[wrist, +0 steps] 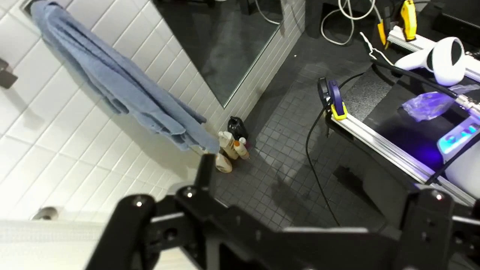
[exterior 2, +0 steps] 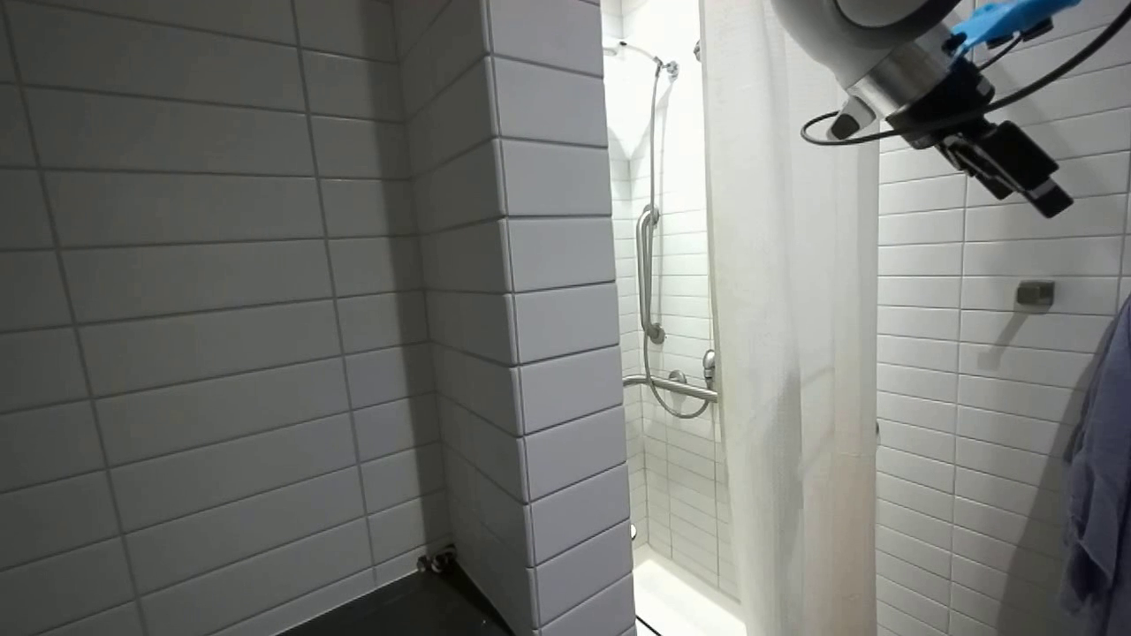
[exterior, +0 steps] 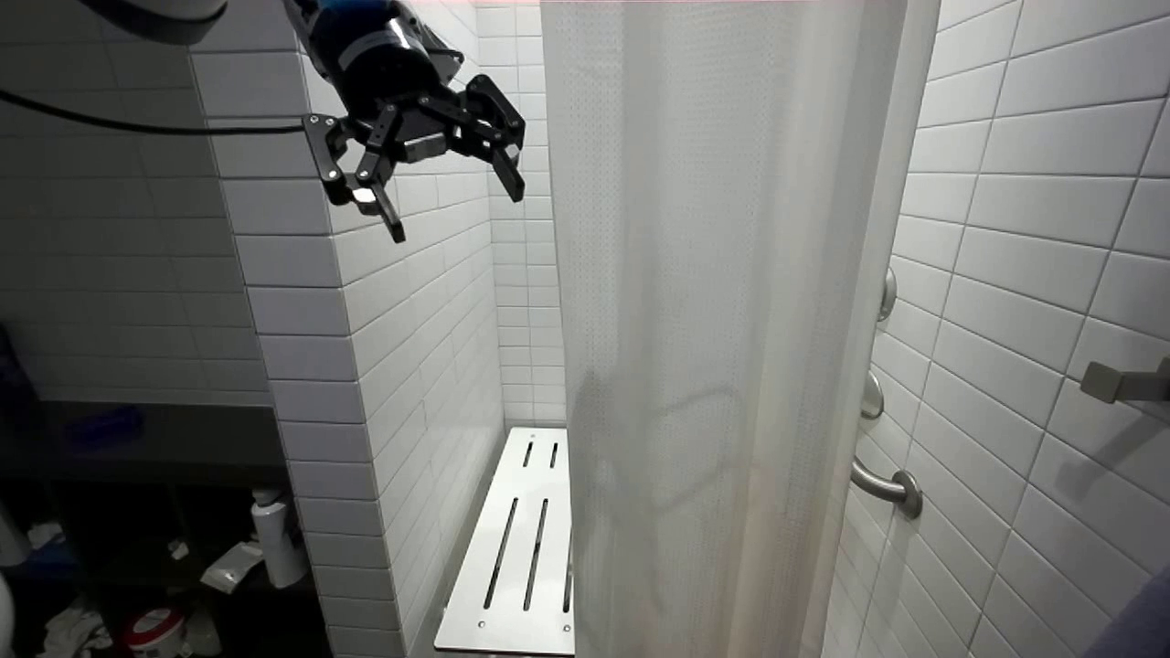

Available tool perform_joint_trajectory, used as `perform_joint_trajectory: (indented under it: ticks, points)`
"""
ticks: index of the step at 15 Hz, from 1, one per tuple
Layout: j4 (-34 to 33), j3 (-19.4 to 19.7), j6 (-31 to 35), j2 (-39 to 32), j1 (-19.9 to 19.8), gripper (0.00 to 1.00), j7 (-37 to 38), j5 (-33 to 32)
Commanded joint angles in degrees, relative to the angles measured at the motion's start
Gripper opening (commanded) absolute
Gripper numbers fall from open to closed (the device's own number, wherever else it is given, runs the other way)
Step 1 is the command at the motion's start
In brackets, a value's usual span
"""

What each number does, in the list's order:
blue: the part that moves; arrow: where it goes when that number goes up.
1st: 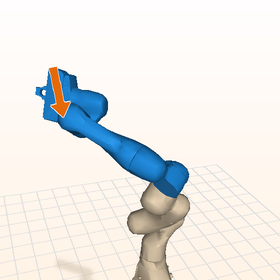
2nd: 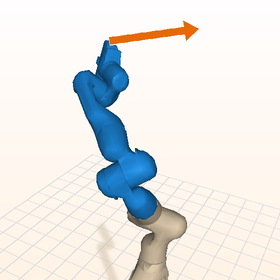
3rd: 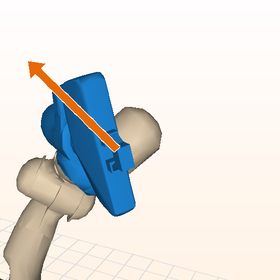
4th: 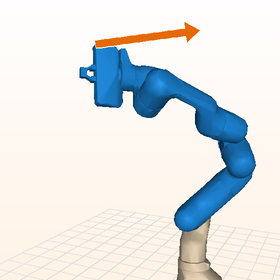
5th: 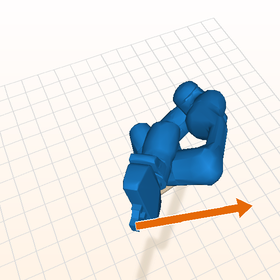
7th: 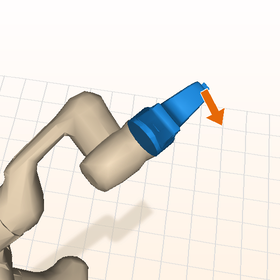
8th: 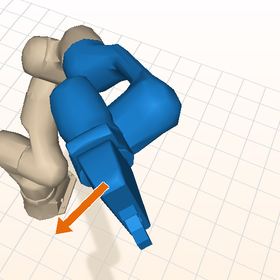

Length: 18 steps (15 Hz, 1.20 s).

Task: Draw the shower curtain to the left.

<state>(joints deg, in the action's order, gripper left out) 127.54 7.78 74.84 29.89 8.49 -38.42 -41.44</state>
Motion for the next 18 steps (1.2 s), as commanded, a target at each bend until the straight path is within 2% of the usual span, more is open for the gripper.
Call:
perform_joint_trajectory:
  ticks: [1, 5, 12, 18]
  points:
    - [-0.5, -0.6, 2.8, 0.5, 1.0, 1.00, -7.7, -0.8]
    - [-0.5, -0.6, 4.0, 0.6, 0.2, 1.00, -11.3, 0.2]
    - [-3.2, 1.3, -0.8, -0.5, -2.6, 1.00, -14.5, 4.2]
    - [-3.3, 0.5, -1.0, -0.9, -3.0, 1.00, -13.2, 4.7]
